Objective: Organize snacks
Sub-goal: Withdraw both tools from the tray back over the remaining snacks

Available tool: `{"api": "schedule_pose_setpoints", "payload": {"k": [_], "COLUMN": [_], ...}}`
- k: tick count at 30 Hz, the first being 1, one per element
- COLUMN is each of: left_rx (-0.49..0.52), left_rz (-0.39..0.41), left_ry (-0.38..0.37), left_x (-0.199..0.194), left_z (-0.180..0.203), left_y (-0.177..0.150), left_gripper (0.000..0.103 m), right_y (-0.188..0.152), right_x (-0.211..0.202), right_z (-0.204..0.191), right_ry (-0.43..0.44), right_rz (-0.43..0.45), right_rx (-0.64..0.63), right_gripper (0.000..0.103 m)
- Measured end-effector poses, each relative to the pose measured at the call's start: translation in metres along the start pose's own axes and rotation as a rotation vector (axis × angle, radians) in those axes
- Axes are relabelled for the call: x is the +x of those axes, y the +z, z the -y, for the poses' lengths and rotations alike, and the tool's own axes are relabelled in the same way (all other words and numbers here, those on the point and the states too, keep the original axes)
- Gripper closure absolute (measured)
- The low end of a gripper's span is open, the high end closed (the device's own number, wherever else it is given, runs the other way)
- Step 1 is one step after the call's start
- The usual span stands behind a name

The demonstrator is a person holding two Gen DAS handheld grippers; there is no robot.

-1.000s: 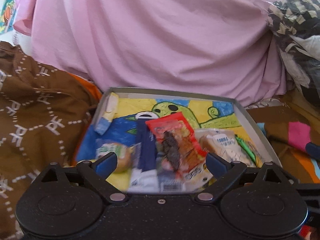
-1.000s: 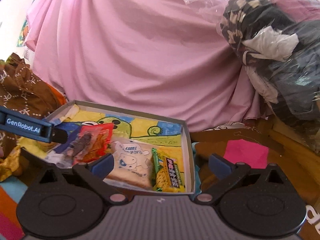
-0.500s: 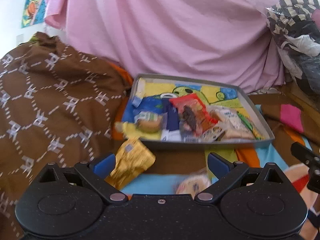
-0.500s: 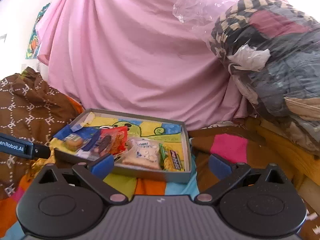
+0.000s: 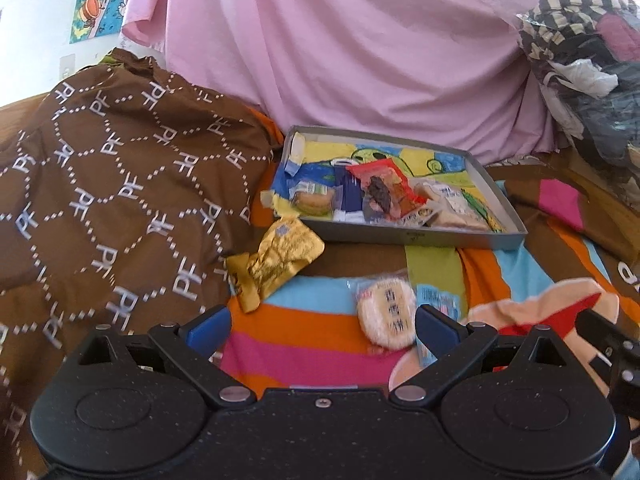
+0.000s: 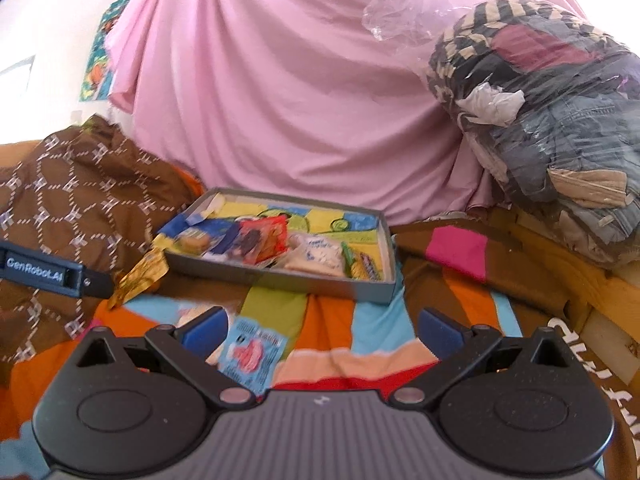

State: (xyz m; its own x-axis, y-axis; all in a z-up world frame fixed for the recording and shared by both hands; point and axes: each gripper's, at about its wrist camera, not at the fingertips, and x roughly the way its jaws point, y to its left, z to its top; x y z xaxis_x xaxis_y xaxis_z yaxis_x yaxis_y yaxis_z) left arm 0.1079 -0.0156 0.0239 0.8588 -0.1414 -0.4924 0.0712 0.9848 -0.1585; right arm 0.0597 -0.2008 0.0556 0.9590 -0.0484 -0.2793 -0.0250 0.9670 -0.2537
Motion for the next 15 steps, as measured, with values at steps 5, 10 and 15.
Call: {"api": "schedule_pose_setpoints", "payload": {"k": [5,10,15], "left_rx": [-0.002,-0.037,-0.029], "left_rz": [-0.024,-0.058,-0.09], "left_ry": [0.036,0.052,0.068], "left_x": [-0.015,-0.029,-0.034], "left_z": [0.0,-0.007,-0.012], "left_y": [-0.019,-0.037,-0.051], "left_gripper": [0.005,0.005,0.005], "right_y": [-0.006,-0.012,-0.021], "right_x": [-0.017,-0.028,-0.031], "right_z": [-0.011,-0.016,-0.021], "right_ry": [0.021,0.032,0.055], "right_rz": [-0.013,-0.031,-0.061], "right_rx": [-0.023,-0.018,-0.014], "right_gripper": [0.0,0.0,0.0]}}
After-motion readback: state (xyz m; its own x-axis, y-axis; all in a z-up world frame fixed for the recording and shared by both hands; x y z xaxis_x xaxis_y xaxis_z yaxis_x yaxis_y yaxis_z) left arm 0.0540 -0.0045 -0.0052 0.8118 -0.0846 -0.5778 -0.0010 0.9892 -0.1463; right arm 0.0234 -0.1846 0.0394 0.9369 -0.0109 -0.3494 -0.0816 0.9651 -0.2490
